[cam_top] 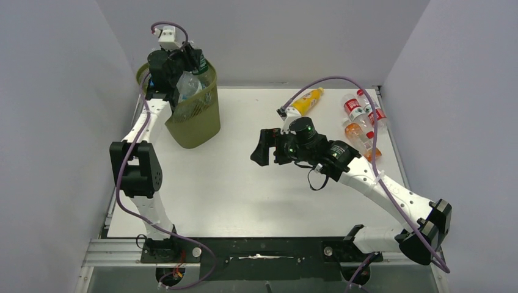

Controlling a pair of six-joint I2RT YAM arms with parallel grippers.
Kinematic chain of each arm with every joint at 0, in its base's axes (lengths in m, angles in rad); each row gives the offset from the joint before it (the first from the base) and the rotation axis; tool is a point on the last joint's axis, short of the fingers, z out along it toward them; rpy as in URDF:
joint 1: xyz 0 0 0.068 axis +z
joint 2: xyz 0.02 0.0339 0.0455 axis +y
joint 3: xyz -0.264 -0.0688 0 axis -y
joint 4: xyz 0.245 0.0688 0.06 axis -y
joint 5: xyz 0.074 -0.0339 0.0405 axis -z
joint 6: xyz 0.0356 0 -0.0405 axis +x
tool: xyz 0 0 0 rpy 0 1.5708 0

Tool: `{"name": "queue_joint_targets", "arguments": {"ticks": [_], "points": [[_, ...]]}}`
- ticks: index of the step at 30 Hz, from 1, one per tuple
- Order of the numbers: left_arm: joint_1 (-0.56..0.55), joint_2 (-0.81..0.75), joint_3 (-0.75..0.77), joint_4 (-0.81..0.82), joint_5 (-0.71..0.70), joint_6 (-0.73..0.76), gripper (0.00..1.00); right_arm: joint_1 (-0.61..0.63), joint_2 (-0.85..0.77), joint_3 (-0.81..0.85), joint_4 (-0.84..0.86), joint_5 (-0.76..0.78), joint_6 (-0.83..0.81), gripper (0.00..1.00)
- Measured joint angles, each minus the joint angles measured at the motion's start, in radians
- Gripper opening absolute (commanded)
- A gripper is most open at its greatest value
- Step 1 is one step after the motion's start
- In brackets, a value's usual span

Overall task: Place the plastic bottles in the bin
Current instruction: Place the plastic bottle in the trash bin.

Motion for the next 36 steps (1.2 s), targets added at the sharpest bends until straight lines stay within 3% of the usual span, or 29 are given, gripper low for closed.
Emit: {"name": "queue_joint_targets", "arguments": {"ticks": [2, 7, 12, 22, 28, 32, 36], "points": [[-0.003, -0.005, -0.037, 0.003, -0.002, 0.008, 0.41, 0.0, -0.014, -0.02, 0.0, 0.0, 0.005, 0.98], [-0.003, -0.038, -0.074, 0.006, 0.002, 0.023, 0.64, 0.0, -0.02, -0.032, 0.0, 0.0, 0.008, 0.98], [-0.003, -0.058, -0.066, -0.062, 0.0, 0.032, 0.79, 0.0, -0.023, -0.032, 0.0, 0.002, 0.008, 0.98], [0.019, -0.072, 0.1, -0.256, -0.009, 0.042, 0.82, 0.0, -0.042, -0.032, -0.014, 0.025, 0.007, 0.98], [0.029, -0.088, 0.319, -0.431, -0.008, 0.002, 0.83, -0.035, -0.043, -0.011, -0.072, 0.036, -0.002, 0.98], [0.03, -0.094, 0.47, -0.546, 0.034, -0.048, 0.84, -0.159, -0.043, 0.025, -0.14, 0.034, -0.028, 0.98], [0.021, -0.167, 0.469, -0.611, 0.119, -0.127, 0.84, -0.405, -0.043, 0.047, -0.209, 0.036, -0.073, 0.98]]}}
